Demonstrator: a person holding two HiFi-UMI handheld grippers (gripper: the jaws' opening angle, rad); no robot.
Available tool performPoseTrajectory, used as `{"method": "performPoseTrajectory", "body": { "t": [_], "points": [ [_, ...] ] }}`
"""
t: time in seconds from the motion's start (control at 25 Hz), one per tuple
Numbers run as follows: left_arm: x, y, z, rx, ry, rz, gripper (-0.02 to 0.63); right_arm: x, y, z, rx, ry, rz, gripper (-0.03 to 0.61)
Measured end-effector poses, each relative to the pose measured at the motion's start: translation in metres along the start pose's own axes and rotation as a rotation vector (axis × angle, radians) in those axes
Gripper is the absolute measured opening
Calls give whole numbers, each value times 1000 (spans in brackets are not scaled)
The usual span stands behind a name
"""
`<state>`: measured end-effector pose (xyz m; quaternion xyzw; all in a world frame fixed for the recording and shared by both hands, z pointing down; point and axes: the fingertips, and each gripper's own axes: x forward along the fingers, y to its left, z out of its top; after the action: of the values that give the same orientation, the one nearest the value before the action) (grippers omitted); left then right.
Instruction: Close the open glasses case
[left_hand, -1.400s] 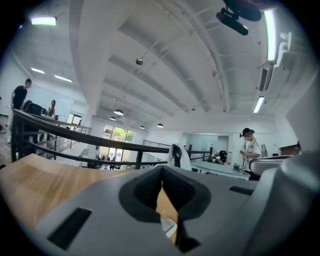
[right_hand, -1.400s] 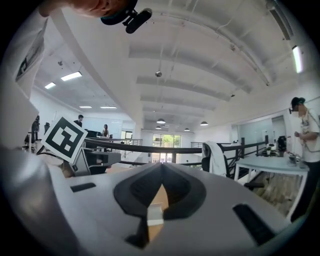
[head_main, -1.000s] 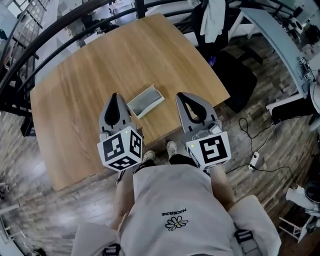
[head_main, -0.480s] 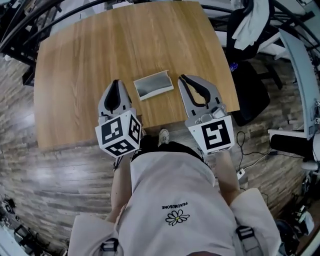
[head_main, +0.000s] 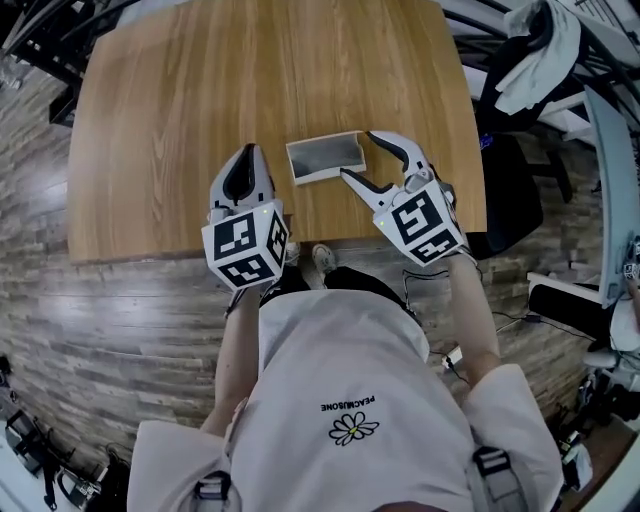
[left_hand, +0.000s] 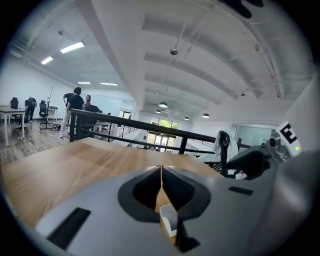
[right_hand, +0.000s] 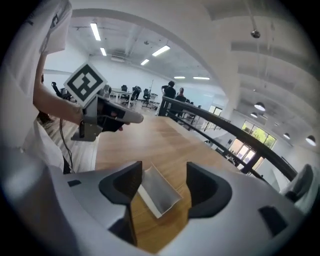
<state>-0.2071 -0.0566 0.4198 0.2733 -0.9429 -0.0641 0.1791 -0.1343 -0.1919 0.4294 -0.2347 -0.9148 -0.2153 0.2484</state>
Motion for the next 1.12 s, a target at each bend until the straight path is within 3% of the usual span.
{"method": "performPoseTrajectory", "body": {
  "t": [0.24,0.44,0.76,1.12],
  "points": [
    [-1,10,-15,-15,25,28,18,42,16,-54,-219,187,133,298],
    [-1,10,-30,44,41,19,18,70,19,-86,-370,311,207,304],
    [9,16,-70,23,138,15,26,100,18,-120,-424,466,323,304],
    [16,30,-80,-15,165,34,26,104,16,-124,-402,509,363,308]
  ]
}}
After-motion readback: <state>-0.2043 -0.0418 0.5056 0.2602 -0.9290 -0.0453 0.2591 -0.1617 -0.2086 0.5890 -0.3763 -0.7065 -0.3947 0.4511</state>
